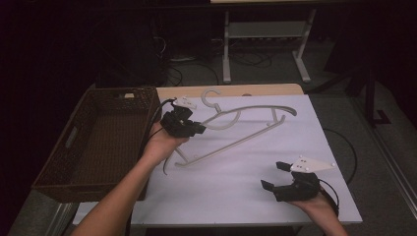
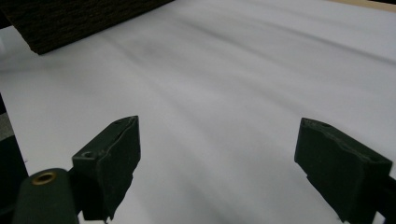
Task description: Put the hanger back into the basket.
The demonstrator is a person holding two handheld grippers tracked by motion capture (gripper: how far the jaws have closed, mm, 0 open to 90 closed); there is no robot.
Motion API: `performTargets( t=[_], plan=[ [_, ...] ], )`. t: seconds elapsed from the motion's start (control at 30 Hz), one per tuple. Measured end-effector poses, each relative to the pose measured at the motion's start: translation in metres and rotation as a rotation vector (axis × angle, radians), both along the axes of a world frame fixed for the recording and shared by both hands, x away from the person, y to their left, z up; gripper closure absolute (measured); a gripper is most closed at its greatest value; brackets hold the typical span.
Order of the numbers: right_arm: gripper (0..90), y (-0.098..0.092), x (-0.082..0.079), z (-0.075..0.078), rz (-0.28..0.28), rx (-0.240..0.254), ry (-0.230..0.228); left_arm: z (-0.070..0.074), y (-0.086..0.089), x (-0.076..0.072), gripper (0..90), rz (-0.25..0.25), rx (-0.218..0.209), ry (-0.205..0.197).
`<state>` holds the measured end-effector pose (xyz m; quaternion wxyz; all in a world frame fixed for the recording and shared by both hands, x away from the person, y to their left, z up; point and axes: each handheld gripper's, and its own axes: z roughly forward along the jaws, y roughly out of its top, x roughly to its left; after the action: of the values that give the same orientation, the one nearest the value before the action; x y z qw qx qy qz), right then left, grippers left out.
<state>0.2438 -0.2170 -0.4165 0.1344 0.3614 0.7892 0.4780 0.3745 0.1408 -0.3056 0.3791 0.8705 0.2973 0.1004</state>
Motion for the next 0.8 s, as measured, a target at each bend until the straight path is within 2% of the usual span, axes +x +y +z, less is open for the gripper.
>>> performTargets(
  t=[0.23,0.47,0.57,0.8],
  plan=[
    [1.7,-0.001,0.002,0.000,-0.049,-0.005,-0.012,0.022,0.021,0.004,81.5,0.029,-0.006,0.000],
    [0.7,-0.001,0.003,-0.001,-0.060,-0.009,-0.026,0.036,0.045,0.011,81.4,0.067,-0.002,-0.011],
    [0.7,-0.001,0.003,-0.002,-0.065,-0.006,-0.016,0.040,0.057,0.011,81.5,0.088,-0.007,-0.014],
    [0.7,-0.002,0.003,-0.003,-0.069,-0.002,-0.016,0.046,0.088,0.011,81.5,0.138,0.011,-0.031]
  ],
)
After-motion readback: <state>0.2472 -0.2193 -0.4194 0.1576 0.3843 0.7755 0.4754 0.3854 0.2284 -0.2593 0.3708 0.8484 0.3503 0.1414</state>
